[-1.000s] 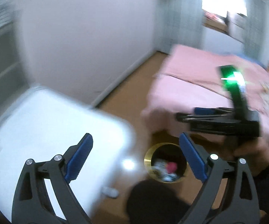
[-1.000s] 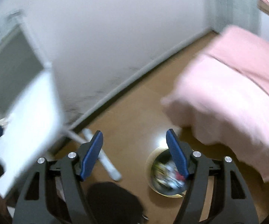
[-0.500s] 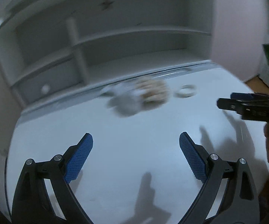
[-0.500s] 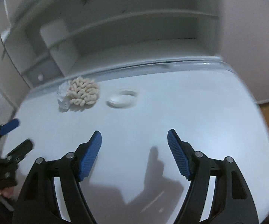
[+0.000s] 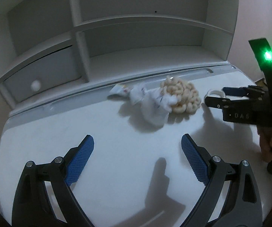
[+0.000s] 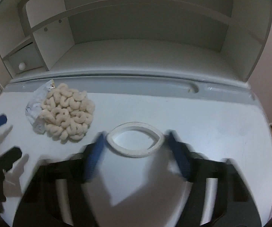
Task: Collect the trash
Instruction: 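Move both open tools back toward the tape roll and cereal rings, then grasp the white tissue with the left tool while the right tool grasps the tape roll, then carry the tissue and tape roll over the black bin and open both tools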
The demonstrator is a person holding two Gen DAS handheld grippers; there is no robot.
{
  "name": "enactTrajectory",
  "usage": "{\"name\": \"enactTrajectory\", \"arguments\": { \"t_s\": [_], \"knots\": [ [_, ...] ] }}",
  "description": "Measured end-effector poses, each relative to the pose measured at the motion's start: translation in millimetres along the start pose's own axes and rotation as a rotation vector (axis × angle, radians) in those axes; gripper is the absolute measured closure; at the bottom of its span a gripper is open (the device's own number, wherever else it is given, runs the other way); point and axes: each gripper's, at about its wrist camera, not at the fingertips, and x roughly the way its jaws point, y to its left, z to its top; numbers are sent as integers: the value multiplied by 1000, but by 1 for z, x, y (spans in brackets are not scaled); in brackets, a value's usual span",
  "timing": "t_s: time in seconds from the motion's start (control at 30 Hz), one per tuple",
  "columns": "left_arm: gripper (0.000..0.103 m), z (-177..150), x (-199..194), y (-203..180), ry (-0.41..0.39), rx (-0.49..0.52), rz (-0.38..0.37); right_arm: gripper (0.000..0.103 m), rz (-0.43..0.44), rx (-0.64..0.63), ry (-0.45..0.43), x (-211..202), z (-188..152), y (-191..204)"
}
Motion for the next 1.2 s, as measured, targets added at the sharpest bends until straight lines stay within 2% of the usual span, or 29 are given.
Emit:
{"name": "enactTrajectory", "arguments": {
  "t_s": [0.17, 0.33, 0.43, 0.57, 0.6, 0.67, 0.87, 0.97, 1.03, 1.2],
  "knots": [
    [12, 17, 18, -10, 5, 32, -4, 45, 28, 20, -4, -8, -6, -2],
    [14, 25, 32, -10, 39, 33, 33, 45, 56, 56, -17, -23, -14, -8],
    [28, 25, 38, -8, 59, 13, 15, 45, 54, 62, -25, -33, -20, -12],
    [69, 27, 39, -6, 55, -16, -38, 45, 54, 77, -31, -41, -28, -18],
    [74, 26, 37, -7, 51, -17, -45, 45, 52, 80, -35, -46, -32, -20],
    [77, 25, 30, -8, 36, -19, -52, 45, 49, 90, -43, -55, -39, -25],
    [78, 15, -11, -17, 0, -10, -10, 45, 23, 167, -92, -100, -70, -58],
    [78, 11, -31, -40, -21, 30, -18, 45, -20, 237, -124, -131, -99, -88],
    [78, 11, -46, -71, -41, 68, -56, 45, -54, 288, -141, -151, -120, -110],
    [78, 12, -70, -178, -87, 199, -222, 45, -175, 437, -166, -201, -189, -177]
  ]
}}
